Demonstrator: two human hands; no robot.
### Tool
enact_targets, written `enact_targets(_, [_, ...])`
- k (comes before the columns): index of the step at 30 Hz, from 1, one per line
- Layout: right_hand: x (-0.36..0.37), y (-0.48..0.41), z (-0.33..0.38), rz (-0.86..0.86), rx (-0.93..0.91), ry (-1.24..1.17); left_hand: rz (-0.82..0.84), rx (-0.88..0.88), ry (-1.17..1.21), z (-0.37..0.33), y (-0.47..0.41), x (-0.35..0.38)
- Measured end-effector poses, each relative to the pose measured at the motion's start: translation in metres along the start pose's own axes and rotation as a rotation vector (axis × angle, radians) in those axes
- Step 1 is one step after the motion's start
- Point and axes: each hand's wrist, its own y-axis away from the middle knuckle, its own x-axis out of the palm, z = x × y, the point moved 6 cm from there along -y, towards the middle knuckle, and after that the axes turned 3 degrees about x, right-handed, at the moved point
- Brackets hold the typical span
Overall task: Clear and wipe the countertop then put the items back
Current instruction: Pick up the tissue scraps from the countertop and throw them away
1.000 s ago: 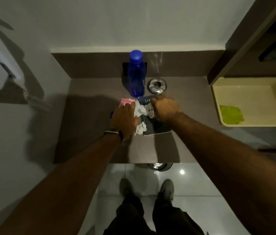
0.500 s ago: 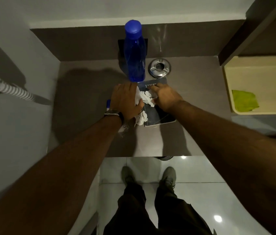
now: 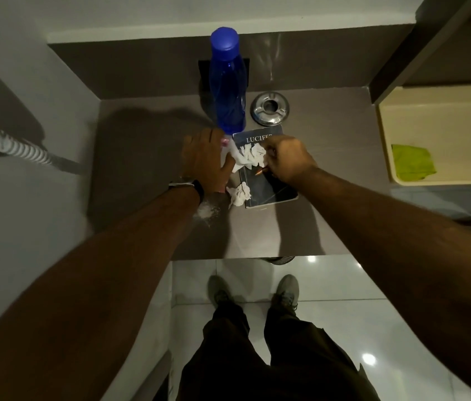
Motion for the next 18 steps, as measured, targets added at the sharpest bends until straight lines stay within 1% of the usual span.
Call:
enact_targets(5, [-0.027, 0.034, -0.017, -0.081, 0.094, -0.145, 0.032, 0.022, -0.043, -0.005, -0.004, -0.02])
enact_targets(10, [-0.052, 0.086, -0.026, -0.156, 0.173, -0.369, 0.006, 0.016, -0.065, -0.019, -0.005, -0.045])
enact_targets(13, [-0.046, 0.141, -0.04, -0.14, 0.208, -0.58, 0.017, 0.059, -0.135, -0.024, -0.005, -0.056])
enact_targets(16, [-0.023, 0.217, -0.07, -0.123, 0.323, -0.765, 0.01, 0.077, -0.165, -0.021, -0.003, -0.062])
enact_targets(18, [0.001, 0.27, -0.097, -0.109, 0.474, -0.831, 0.017, 0.076, -0.179, -0.016, -0.004, -0.064])
